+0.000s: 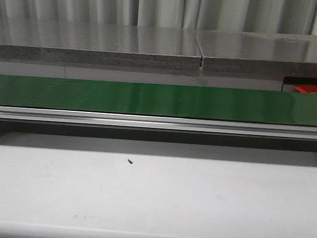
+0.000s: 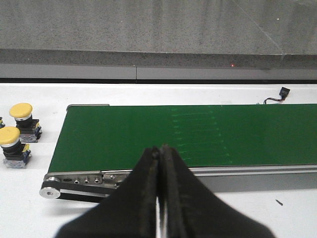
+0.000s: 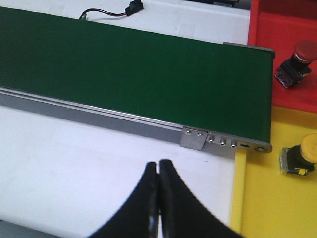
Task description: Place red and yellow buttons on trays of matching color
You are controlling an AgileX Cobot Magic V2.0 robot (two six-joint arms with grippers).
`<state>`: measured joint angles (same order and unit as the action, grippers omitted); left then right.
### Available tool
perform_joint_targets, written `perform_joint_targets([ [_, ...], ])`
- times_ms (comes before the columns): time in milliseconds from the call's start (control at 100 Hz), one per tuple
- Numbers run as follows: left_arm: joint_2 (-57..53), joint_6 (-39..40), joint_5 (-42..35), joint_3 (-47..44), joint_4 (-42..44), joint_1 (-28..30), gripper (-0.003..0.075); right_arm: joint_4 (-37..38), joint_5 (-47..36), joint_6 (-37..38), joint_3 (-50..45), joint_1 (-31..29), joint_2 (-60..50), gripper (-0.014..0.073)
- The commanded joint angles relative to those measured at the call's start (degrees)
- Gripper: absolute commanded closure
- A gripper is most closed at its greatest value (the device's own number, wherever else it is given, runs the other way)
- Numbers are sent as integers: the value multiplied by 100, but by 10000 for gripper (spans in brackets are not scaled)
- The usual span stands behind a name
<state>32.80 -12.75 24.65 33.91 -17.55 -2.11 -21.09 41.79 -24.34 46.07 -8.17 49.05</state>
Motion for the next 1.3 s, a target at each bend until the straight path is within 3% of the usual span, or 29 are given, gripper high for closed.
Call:
perform_joint_targets([
  [0, 15, 15, -441, 159, -94, -56, 739, -97, -288, -41, 133, 5, -25, 710],
  [180, 15, 15, -414, 159, -94, -56, 733, -97, -288, -41, 133, 5, -25, 710],
  [250, 15, 15, -363, 159, -94, -56, 681, -97, -288, -41, 133, 5, -25, 710],
  [320, 15, 15, -325, 159, -94, -56, 561, -97, -288, -41, 133, 5, -25, 710],
  [450, 15, 15, -325, 159, -110, -56, 242, -97, -288, -41, 133, 5, -25, 710],
  [540, 15, 15, -325, 159, -110, -56, 131, -97, -288, -41, 133, 5, -25, 710],
  [790, 387, 539, -386, 646, 74, 310, 126, -97, -288, -41, 133, 5, -25, 710],
  [1070, 2248, 643, 297, 2235, 88, 1603, 132, -97, -288, -41, 133, 5, -25, 710],
  [1290, 3883, 643, 556, 3244, -13, 2207, 132, -97, -288, -41, 133, 5, -25, 710],
])
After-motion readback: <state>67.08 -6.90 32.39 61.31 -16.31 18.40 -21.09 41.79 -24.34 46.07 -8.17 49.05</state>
